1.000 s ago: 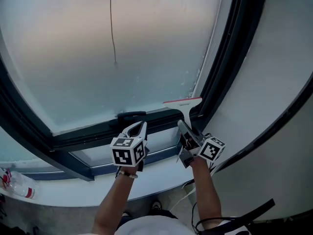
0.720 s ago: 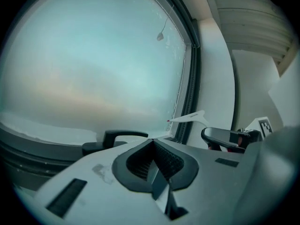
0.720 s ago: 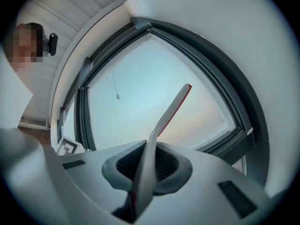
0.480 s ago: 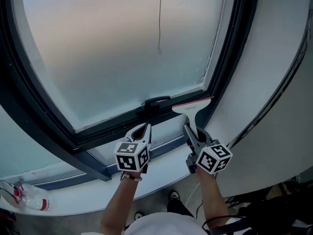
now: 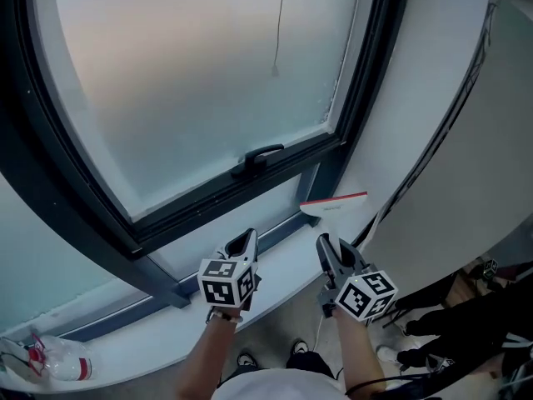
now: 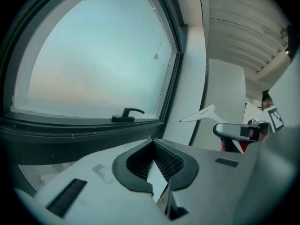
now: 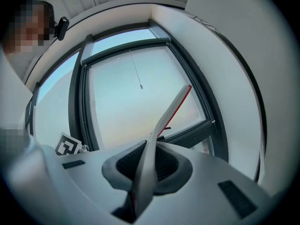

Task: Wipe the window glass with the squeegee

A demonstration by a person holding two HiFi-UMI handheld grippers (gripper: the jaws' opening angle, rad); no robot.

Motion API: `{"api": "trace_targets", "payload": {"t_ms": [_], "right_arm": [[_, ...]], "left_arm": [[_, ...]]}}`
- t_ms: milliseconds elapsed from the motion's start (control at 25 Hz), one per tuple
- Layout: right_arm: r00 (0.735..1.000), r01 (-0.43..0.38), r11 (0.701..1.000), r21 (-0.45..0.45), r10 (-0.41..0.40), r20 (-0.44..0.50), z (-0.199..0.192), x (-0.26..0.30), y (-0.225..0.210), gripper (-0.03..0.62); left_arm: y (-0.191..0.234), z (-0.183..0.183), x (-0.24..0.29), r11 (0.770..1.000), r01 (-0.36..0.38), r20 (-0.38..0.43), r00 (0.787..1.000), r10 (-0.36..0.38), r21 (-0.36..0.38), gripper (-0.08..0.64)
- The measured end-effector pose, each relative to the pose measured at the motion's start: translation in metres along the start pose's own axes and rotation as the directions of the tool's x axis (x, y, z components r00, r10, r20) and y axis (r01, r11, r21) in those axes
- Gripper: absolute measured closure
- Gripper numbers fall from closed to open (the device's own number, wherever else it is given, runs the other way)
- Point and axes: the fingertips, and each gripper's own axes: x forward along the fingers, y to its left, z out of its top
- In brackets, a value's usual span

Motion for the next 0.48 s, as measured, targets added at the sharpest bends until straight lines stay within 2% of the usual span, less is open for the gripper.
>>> {"api": "trace_targets", "payload": {"t_ms": [280,480], "right_arm": [[0.999,0.034,0.999,0.016,-0.034,-0.01,-0.002,-0.022,-0.009,0.569],[0.999,0.029,0.999,0.026,-0.029,-0.016,0.001,-0.043,-0.018,0.569]], "left_arm": [[-0.029,-0.006,-0.014,1.0,0.003,0.009,1.0,-0.003,-0.018,0.56],[-0.056,-0.006,-0.015,1.0,0.005,0.019,1.0,-0.004,-0.003,0.56]]}}
